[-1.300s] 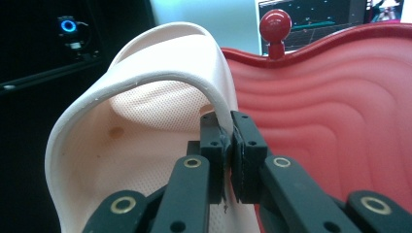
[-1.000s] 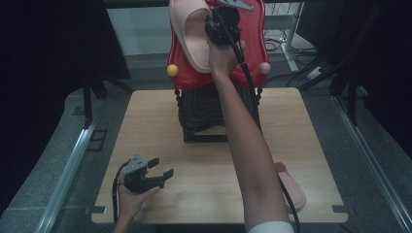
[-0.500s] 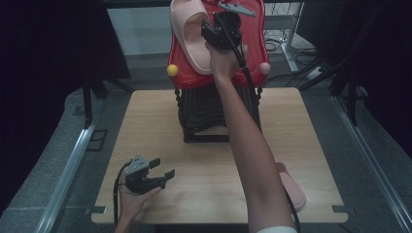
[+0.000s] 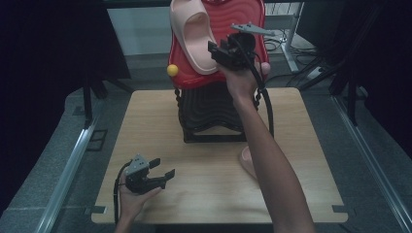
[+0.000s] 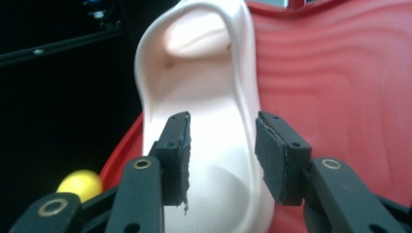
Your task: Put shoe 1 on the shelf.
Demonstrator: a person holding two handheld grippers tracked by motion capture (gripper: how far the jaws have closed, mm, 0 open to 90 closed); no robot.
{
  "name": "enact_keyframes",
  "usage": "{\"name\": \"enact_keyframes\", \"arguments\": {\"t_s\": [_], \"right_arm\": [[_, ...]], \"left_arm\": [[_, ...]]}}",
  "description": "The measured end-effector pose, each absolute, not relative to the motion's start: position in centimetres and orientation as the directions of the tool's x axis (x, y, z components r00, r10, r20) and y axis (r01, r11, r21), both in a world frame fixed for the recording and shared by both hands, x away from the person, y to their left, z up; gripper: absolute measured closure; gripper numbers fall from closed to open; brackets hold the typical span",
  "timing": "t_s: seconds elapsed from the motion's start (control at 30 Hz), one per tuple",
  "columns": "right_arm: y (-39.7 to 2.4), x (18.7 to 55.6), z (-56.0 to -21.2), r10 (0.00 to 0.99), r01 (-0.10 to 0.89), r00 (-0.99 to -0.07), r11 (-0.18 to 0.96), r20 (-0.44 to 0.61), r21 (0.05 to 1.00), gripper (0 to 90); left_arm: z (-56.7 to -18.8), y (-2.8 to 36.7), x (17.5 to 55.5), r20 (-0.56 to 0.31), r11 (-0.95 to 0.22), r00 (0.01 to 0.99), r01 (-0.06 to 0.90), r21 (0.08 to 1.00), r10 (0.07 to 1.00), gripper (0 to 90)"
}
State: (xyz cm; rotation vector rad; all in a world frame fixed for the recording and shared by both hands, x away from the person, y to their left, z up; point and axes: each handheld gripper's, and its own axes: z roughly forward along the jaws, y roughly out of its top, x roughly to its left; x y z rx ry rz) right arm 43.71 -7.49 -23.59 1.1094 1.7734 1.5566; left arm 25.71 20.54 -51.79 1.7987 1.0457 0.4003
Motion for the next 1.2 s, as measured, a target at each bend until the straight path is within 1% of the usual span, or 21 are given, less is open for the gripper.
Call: {"name": "enact_keyframes", "arguments": {"t_s": [0.13,0.2,0.23,0.3,0.43,0.5,0.53,0.57,0.7,0.77,0.87,0.9,1.0,1.03,1.07,1.13,1.2], "right_arm": [[-9.1,41.6,-25.3,0.822,0.24,-0.555,0.016,0.124,0.971,56.6],[-9.5,41.2,-25.7,0.818,0.24,-0.561,0.013,0.127,0.971,56.5],[-10.4,40.3,-26.6,0.809,0.241,-0.574,0.022,0.125,0.97,56.3],[-10.7,40.1,-27.0,0.807,0.243,-0.576,0.019,0.129,0.97,56.1],[-12.4,38.6,-29.0,0.786,0.259,-0.596,-0.004,0.164,0.966,55.5],[-13.0,37.9,-29.9,0.781,0.257,-0.603,0.0,0.16,0.966,55.2],[-13.7,36.9,-30.9,0.772,0.253,-0.614,-0.004,0.164,0.967,54.9],[-13.7,36.9,-30.9,0.772,0.253,-0.614,-0.004,0.164,0.967,54.9],[-15.4,35.1,-33.1,0.761,0.266,-0.626,0.007,0.167,0.964,53.0],[-15.8,34.7,-33.6,0.762,0.269,-0.627,0.016,0.163,0.963,52.5],[-17.6,33.5,-35.8,0.766,0.295,-0.62,0.027,0.169,0.955,49.0],[-17.6,33.5,-35.8,0.766,0.295,-0.62,0.027,0.169,0.955,49.0],[-19.1,32.6,-37.8,0.763,0.315,-0.623,0.046,0.17,0.948,47.9],[-20.2,31.8,-39.3,0.763,0.328,-0.625,0.066,0.165,0.942,47.2],[-20.7,31.5,-40.0,0.765,0.332,-0.625,0.078,0.157,0.94,47.0],[-21.0,31.3,-40.5,0.768,0.338,-0.621,0.084,0.155,0.937,46.9],[-21.9,30.8,-41.8,0.769,0.353,-0.621,0.102,0.151,0.93,46.5]], "left_arm": [[-51.9,20.6,25.8,-0.181,-0.147,0.57,0.482,0.864,0.801,24.1],[-51.9,20.5,25.8,-0.182,-0.148,0.571,0.483,0.863,0.801,24.1],[-52.0,20.4,25.8,-0.181,-0.151,0.573,0.483,0.862,0.8,24.1],[-52.0,20.4,25.8,-0.18,-0.154,0.574,0.483,0.862,0.799,24.1],[-52.3,20.2,25.9,-0.174,-0.164,0.576,0.487,0.858,0.798,24.1],[-52.4,20.1,25.9,-0.174,-0.165,0.575,0.489,0.856,0.8,24.1],[-52.4,20.1,25.9,-0.172,-0.168,0.575,0.489,0.856,0.8,24.1],[-52.4,20.1,25.9,-0.172,-0.168,0.575,0.49,0.855,0.8,24.1],[-52.4,19.9,25.9,-0.167,-0.174,0.576,0.49,0.854,0.8,24.1],[-52.4,19.9,25.9,-0.165,-0.177,0.577,0.489,0.854,0.8,24.1],[-52.4,20.0,25.9,-0.167,-0.172,0.574,0.488,0.856,0.802,24.1],[-52.4,20.0,25.9,-0.167,-0.172,0.574,0.488,0.856,0.802,24.1],[-52.4,20.0,25.9,-0.164,-0.172,0.572,0.487,0.856,0.803,24.1],[-52.4,20.0,25.9,-0.165,-0.172,0.571,0.488,0.856,0.804,24.1],[-52.4,20.0,25.9,-0.165,-0.171,0.571,0.488,0.856,0.804,24.1],[-52.4,20.0,25.9,-0.166,-0.17,0.57,0.49,0.855,0.805,24.1],[-52.4,19.9,25.9,-0.164,-0.175,0.572,0.49,0.854,0.804,24.1]]}}
